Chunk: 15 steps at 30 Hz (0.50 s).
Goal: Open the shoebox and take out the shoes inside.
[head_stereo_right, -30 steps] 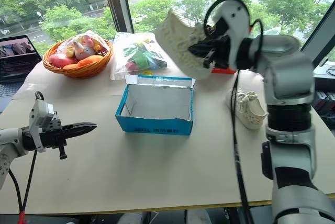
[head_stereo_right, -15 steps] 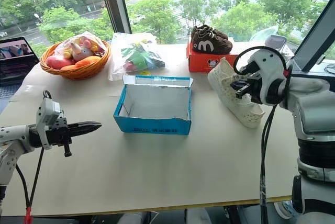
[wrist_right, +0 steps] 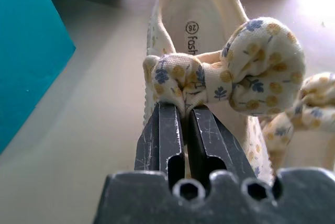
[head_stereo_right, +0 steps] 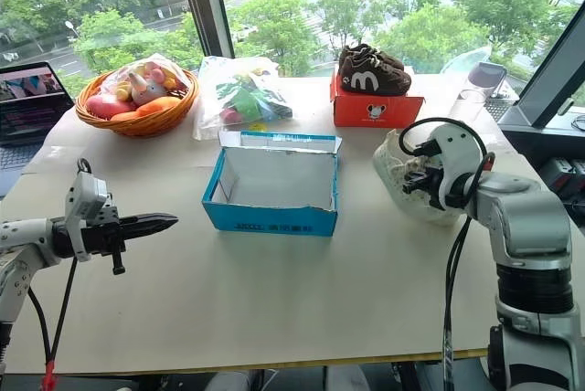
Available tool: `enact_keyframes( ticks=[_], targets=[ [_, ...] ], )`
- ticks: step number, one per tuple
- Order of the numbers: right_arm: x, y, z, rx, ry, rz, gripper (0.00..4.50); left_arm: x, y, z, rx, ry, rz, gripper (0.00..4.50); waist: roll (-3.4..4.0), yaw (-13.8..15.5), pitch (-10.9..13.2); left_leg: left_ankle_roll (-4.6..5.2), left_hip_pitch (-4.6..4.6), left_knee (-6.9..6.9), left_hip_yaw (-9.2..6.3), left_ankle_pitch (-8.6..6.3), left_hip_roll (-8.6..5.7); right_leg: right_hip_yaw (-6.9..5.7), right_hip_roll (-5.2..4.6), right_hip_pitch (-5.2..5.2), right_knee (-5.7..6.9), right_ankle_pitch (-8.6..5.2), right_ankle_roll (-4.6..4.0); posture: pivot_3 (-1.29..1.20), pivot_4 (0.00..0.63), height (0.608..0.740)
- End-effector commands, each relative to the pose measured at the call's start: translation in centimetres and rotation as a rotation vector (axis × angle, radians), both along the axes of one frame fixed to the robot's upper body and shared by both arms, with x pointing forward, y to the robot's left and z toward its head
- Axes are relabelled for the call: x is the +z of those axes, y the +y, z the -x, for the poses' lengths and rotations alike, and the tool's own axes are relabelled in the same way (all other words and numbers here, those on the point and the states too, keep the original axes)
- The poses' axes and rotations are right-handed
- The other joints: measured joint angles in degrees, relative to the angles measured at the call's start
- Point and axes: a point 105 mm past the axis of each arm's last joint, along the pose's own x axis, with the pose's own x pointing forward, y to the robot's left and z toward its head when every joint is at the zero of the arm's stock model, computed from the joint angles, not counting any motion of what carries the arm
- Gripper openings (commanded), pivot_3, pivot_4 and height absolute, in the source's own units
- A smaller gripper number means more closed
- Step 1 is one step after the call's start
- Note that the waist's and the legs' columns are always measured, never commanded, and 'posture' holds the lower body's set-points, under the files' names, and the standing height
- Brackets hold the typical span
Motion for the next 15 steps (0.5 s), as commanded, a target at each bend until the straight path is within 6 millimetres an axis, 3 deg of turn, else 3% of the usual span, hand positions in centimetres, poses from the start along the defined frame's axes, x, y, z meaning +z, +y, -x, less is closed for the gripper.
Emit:
enact_keyframes(
  ticks=[1, 4, 10, 15],
  targets=[
    [0.0, -0.3, 0.7, -0.039, -0.009, -0.019, 0.01, 0.8, -0.1, 0.1, -0.015, -0.049, -0.008, 0.0, 0.0, 0.0, 0.0, 0.0, 0.0, 0.0, 0.0, 0.0, 0.0, 0.0, 0.0, 0.01, 0.0, 0.0, 0.0, 0.0, 0.15, 0.74],
    [-1.8, -0.1, 0.9, -0.049, 0.034, -0.028, 0.01, 0.8, -0.2, 0.0, -0.019, -0.051, -0.008, 0.0, -0.01, 0.1, 0.0, 0.0, 0.05, 0.0, 0.0, 0.0, 0.0, -0.01, 0.0, 0.06, 0.0, 0.0, 0.01, 0.0, 0.15, 0.74],
    [-4.6, -1.6, 0.5, -0.122, 0.092, -0.045, 0.01, 0.8, -0.3, -0.2, -0.023, -0.055, -0.007, 0.0, -0.08, 0.2, 0.0, 0.0, 0.07, 0.02, 0.0, 0.0, -0.02, -0.01, -0.01, 0.1, 0.0, 0.0, 0.02, 0.0, 0.15, 0.74],
    [-3.8, -1.5, 0.2, -0.11, 0.048, -0.062, 1.69, 0.9, -0.3, -0.3, -0.021, -0.061, -0.005, 0.0, -0.08, 0.2, 0.0, 0.0, 0.07, 0.04, 0.0, 0.0, -0.02, 0.0, -0.02, 0.11, -0.01, 0.0, 0.02, 0.0, 0.15, 0.74]
  ],
)
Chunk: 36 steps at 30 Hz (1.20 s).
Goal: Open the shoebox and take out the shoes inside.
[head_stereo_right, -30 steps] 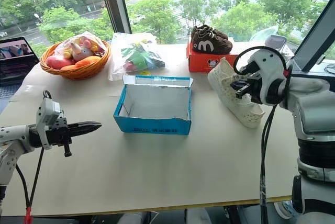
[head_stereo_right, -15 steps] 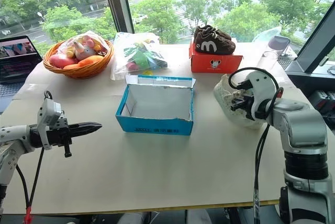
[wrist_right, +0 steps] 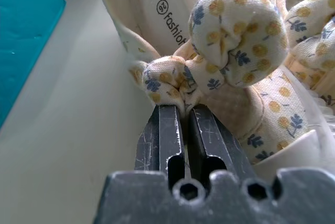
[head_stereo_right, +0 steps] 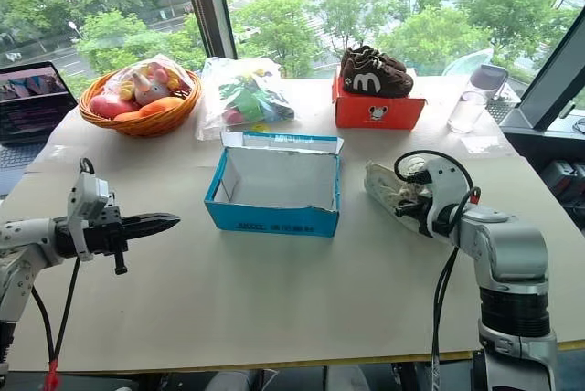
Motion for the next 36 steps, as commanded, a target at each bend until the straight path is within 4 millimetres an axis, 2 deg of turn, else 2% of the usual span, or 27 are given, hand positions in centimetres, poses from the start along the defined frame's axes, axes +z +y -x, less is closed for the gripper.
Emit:
enact_keyframes(
  ticks=[1, 5, 6, 8, 10, 14, 18, 23, 26, 29, 30, 33, 34, 36],
  targets=[
    [1.5, -0.9, -0.1, -0.023, -0.059, 0.028, 2.04, 0.9, -0.1, -0.1, -0.012, -0.048, -0.011, 0.0, 0.0, 0.0, 0.0, 0.0, 0.0, 0.0, 0.0, 0.0, 0.0, 0.0, 0.0, 0.0, 0.0, 0.0, 0.0, 0.0, 0.15, 0.74],
    [2.6, -0.7, 0.1, 0.025, -0.078, 0.069, 3.43, 0.8, 0.0, 0.0, -0.012, -0.049, -0.018, 0.0, 0.0, 0.0, 0.0, 0.0, -0.02, 0.06, 0.0, 0.0, 0.0, 0.0, 0.0, 0.0, 0.0, 0.01, 0.01, 0.0, 0.15, 0.74],
    [3.4, -0.7, 0.5, 0.063, -0.086, 0.086, 3.68, 0.8, 0.0, 0.0, -0.011, -0.049, -0.017, 0.0, 0.0, 0.0, 0.0, 0.0, -0.02, 0.06, 0.0, 0.0, -0.01, 0.0, 0.0, 0.0, 0.0, 0.01, 0.02, 0.0, 0.15, 0.74],
    [5.9, -1.2, 2.1, 0.154, -0.113, 0.15, 3.68, 0.7, 0.0, 0.1, -0.005, -0.049, -0.013, 0.0, 0.14, 0.0, 0.1, 0.0, -0.05, 0.07, 0.0, 0.0, -0.01, 0.0, -0.01, -0.03, 0.0, 0.01, 0.02, 0.0, 0.15, 0.74],
    [7.4, -1.3, 3.2, 0.215, -0.123, 0.18, 3.68, 0.4, 0.1, 0.2, 0.0, -0.046, -0.013, 0.0, 0.27, 0.0, 0.2, 0.01, -0.1, 0.08, 0.0, -0.01, -0.04, -0.01, -0.04, -0.06, 0.0, -0.02, 0.07, 0.0, 0.15, 0.74],
    [8.5, -0.7, 4.6, 0.298, -0.124, 0.181, 3.68, 0.0, -0.1, 0.5, 0.009, -0.038, -0.002, 0.0, 0.11, -0.4, 0.1, 0.19, -0.01, 0.09, 0.0, -0.12, 0.04, -0.01, 0.03, 0.03, -0.02, -0.11, 0.2, 0.0, 0.15, 0.74],
    [9.0, 0.2, 5.0, 0.349, -0.152, 0.144, 3.68, -0.5, -0.2, 0.8, 0.029, -0.034, 0.009, 0.0, 0.14, -0.4, 0.1, 0.23, -0.07, 0.4, 0.03, -0.14, 0.04, 0.03, 0.03, 0.06, 0.0, -0.22, 0.41, 0.0, 0.15, 0.74],
    [8.0, 2.0, 4.7, 0.355, -0.236, 0.041, 3.68, -1.2, -0.1, 0.7, 0.142, -0.073, 0.05, 0.0, 0.07, -0.1, 0.0, 0.23, -0.06, 0.52, 0.03, -0.15, 0.04, 0.03, 0.02, 0.15, -0.02, -0.2, 0.47, 0.0, 0.15, 0.74],
    [6.2, 2.2, 4.3, 0.283, -0.342, -0.013, 3.68, -1.8, 0.4, -0.6, 0.388, -0.178, 0.145, 0.0, 0.05, 0.2, 0.0, 0.23, -0.12, 0.57, 0.03, -0.15, 0.02, 0.06, 0.0, 0.1, 0.01, -0.15, 0.46, 0.0, 0.15, 0.74],
    [3.6, 0.2, 4.0, 0.124, -0.406, 0.063, 3.68, -2.8, 2.1, -1.3, 0.724, -0.27, 0.222, 0.0, 0.02, 1.3, -0.1, 0.23, -0.12, 0.58, 0.03, -0.16, -0.02, 0.06, -0.04, 0.15, -0.04, 0.05, 0.21, 0.0, 0.15, 0.74],
    [2.7, -0.5, 4.1, 0.079, -0.408, 0.085, 3.68, -3.1, 2.7, -1.1, 0.832, -0.296, 0.241, 0.0, 0.02, 1.6, -0.1, 0.21, -0.09, 0.61, 0.03, -0.17, -0.07, 0.09, -0.09, 0.18, -0.04, 0.09, 0.25, 0.0, 0.15, 0.74],
    [1.4, -1.3, 4.5, -0.017, -0.49, 0.128, 3.68, -4.4, 4.9, 0.1, 1.133, -0.356, 0.242, 0.0, -0.04, 1.8, -0.1, 0.18, -0.15, 0.75, 0.05, -0.18, -0.19, 0.16, -0.16, 0.17, -0.04, 0.17, 0.36, 0.0, 0.15, 0.74],
    [0.8, -1.6, 4.6, -0.042, -0.506, 0.173, 3.68, -5.4, 5.4, 0.5, 1.221, -0.342, 0.232, 0.0, -0.06, 1.7, -0.1, 0.18, -0.15, 0.75, 0.05, -0.18, -0.19, 0.16, -0.15, 0.17, -0.06, 0.2, 0.36, 0.0, 0.15, 0.74],
    [-0.6, -1.7, 4.8, -0.073, -0.529, 0.215, 3.68, -6.7, 5.2, 1.2, 1.287, -0.35, 0.177, 0.0, -0.07, 1.6, -0.2, 0.17, 0.05, 0.76, 0.07, -0.18, -0.18, 0.18, -0.13, 0.42, -0.08, 0.13, 0.5, 0.0, 0.15, 0.74]
  ],
)
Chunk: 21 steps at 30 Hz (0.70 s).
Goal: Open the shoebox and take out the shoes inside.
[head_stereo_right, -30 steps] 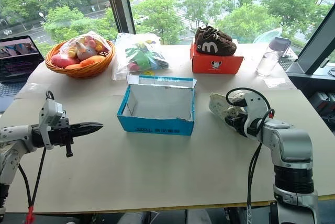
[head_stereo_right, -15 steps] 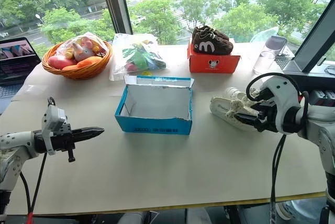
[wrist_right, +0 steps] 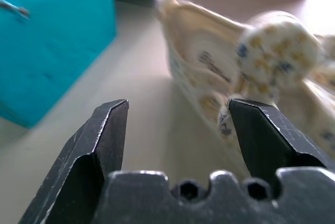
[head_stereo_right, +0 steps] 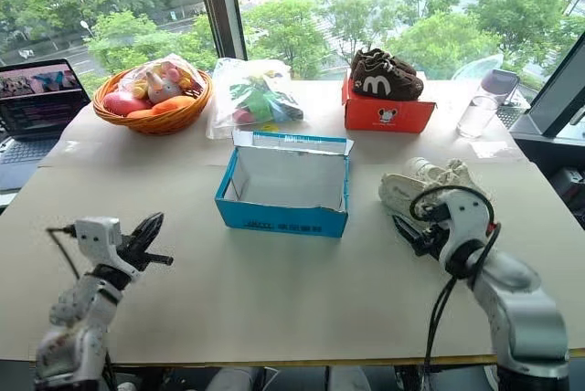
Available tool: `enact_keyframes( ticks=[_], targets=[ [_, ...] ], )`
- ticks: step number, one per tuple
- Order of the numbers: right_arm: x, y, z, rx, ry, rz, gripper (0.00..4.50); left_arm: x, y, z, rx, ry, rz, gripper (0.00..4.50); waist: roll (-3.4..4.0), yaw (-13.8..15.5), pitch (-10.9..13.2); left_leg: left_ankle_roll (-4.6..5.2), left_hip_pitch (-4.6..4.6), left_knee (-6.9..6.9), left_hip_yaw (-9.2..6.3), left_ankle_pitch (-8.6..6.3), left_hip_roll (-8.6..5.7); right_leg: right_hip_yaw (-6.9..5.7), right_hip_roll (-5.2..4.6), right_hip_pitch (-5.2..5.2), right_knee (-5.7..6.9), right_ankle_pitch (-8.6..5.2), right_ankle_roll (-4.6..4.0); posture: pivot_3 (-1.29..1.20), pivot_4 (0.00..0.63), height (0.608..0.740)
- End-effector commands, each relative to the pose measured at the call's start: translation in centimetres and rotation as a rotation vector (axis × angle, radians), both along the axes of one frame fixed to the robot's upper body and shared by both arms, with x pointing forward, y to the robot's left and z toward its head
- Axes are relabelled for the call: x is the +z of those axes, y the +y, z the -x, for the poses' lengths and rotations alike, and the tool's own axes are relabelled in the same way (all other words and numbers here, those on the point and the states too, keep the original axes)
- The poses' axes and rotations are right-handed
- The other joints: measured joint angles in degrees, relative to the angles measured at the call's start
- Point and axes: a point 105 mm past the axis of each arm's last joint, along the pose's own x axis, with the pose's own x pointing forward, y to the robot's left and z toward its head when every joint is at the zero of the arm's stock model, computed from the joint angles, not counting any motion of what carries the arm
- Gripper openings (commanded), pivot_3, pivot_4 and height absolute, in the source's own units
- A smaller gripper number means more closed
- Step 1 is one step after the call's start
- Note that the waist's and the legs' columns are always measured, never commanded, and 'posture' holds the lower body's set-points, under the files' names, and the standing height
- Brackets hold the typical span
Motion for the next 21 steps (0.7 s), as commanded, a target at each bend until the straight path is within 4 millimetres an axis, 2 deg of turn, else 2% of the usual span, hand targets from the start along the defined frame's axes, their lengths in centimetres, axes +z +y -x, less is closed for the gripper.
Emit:
enact_keyframes(
  ticks=[1, 3, 8, 12, 15, 21],
  targets=[
    [-0.4, -0.6, 0.0, -0.092, -0.123, 0.087, 3.68, -0.2, 0.8, 1.4, 0.179, -0.022, -0.094, 0.0, -0.01, -0.2, 0.0, 0.0, 0.16, -0.03, 0.0, 0.0, 0.01, -0.01, 0.02, 0.19, -0.06, -0.18, 0.28, 0.0, 0.15, 0.74],
    [-1.3, -1.3, -0.3, -0.156, -0.137, 0.058, 3.68, -1.3, 1.4, 1.8, 0.241, -0.005, -0.057, 0.0, -0.01, -0.3, 0.0, -0.03, 0.57, -0.09, 0.03, -0.03, 0.08, -0.02, 0.06, 0.7, -0.24, -0.22, 0.32, 0.0, 0.15, 0.74],
    [-3.9, -2.0, -0.9, -0.223, -0.12, 0.071, 3.68, -2.5, 1.5, 1.5, 0.282, 0.001, -0.005, 0.0, -0.07, -0.3, -0.1, -0.04, 0.62, 0.0, 0.06, -0.02, 0.1, -0.02, 0.05, 0.78, -0.24, -0.26, 0.22, 0.0, 0.15, 0.74],
    [-5.5, -0.9, -1.5, -0.187, -0.097, 0.075, 3.68, -3.2, 0.4, 0.9, 0.252, 0.002, 0.007, 0.0, -0.09, -0.5, -0.1, -0.04, 0.78, -0.01, 0.06, -0.03, 0.09, -0.02, 0.06, 0.99, -0.28, -0.21, 0.31, 0.0, 0.15, 0.74],
    [-6.0, -0.4, -1.8, -0.182, -0.098, 0.053, 3.68, -3.3, -0.3, 0.7, 0.233, -0.003, 0.013, 0.0, -0.17, -0.6, -0.2, -0.04, 1.1, -0.04, 0.06, -0.03, 0.11, -0.03, 0.06, 1.36, -0.37, -0.31, 0.15, 0.0, 0.15, 0.74],
    [-6.6, 0.4, -2.1, -0.164, -0.096, 0.043, 3.68, -3.3, -0.4, 0.6, 0.234, -0.017, 0.007, 0.0, -0.2, -0.7, -0.3, -0.06, 1.29, -0.04, 0.06, -0.04, 0.13, 0.01, 0.03, 1.55, -0.42, -0.44, -0.06, 0.0, 0.15, 0.74]
  ],
)
